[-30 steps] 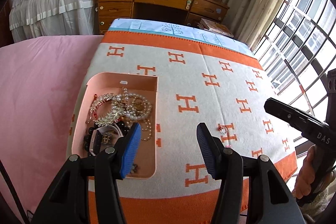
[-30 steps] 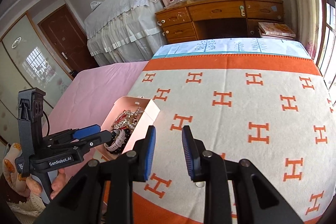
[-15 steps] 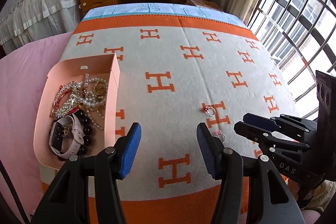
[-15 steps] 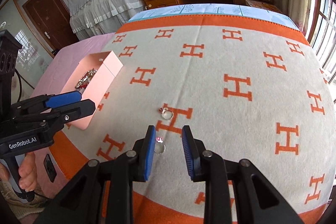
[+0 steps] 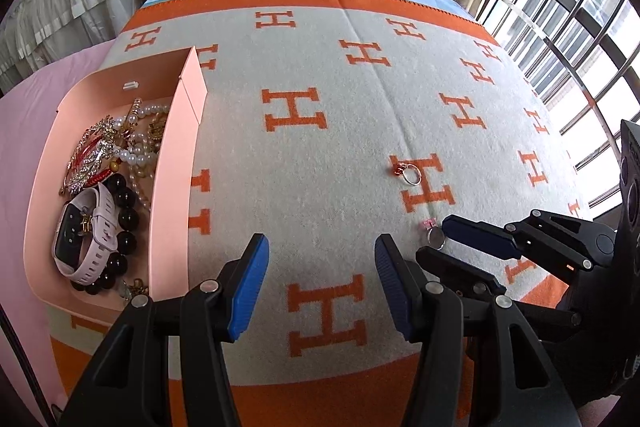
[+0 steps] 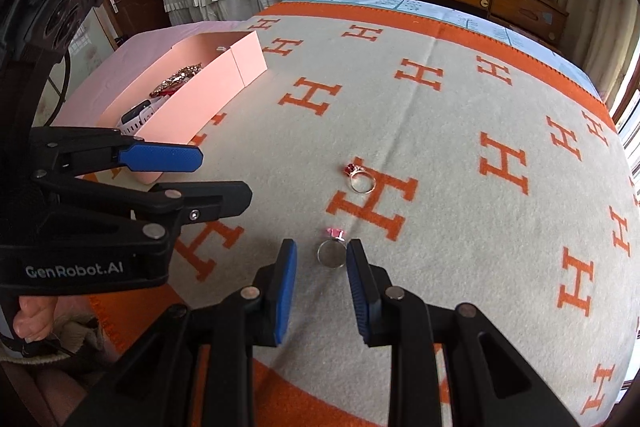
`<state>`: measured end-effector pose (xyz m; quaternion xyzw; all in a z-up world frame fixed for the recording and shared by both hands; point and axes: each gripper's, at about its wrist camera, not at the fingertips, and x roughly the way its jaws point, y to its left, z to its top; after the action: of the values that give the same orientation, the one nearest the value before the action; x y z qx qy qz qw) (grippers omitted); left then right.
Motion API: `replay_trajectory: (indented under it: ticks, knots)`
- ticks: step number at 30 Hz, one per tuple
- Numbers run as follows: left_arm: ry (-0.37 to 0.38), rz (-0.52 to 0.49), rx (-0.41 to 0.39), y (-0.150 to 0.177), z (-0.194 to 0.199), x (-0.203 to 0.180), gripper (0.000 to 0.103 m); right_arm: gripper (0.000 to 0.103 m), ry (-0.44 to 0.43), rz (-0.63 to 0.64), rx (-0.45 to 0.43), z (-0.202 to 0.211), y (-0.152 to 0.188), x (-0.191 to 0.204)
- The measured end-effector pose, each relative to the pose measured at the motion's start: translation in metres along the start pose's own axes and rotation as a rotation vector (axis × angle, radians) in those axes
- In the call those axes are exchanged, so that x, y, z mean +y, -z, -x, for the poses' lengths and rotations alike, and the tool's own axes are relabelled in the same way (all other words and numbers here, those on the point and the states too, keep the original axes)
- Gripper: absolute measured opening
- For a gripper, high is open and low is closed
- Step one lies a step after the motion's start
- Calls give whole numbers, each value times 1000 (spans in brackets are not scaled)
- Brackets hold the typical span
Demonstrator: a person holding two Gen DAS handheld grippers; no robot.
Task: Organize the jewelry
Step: 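Lower the right tool onto the pink-stone ring and close it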
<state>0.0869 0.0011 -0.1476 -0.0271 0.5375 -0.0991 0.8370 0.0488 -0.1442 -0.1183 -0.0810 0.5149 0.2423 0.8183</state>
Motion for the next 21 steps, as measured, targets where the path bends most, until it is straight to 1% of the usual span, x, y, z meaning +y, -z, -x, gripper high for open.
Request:
replay_trajectory:
  ticks: [2, 6, 12, 15, 16, 18, 21]
  knots:
    - [2, 0, -1, -1, 0, 1, 53, 26, 22, 9, -3, -2, 0, 2]
    - [6, 4, 8, 0, -3, 3, 54, 26, 35, 20, -7, -3, 0, 3]
    - [15, 13, 15, 0, -6, 6, 54, 26, 100, 98, -37, -3, 5, 15]
    - [18, 9, 16, 0, -7, 5, 54, 26, 87, 92, -50, -2, 6, 12]
    - [19, 8, 19, 0, -8, 4, 54, 25, 80, 86, -51, -2, 6, 10]
    - [21, 3, 25, 0, -9, 2, 54, 16, 87, 78, -54, -2, 6, 8]
    - [20, -14, 30, -2, -10, -4, 54, 16, 86, 61, -53, -1, 6, 3]
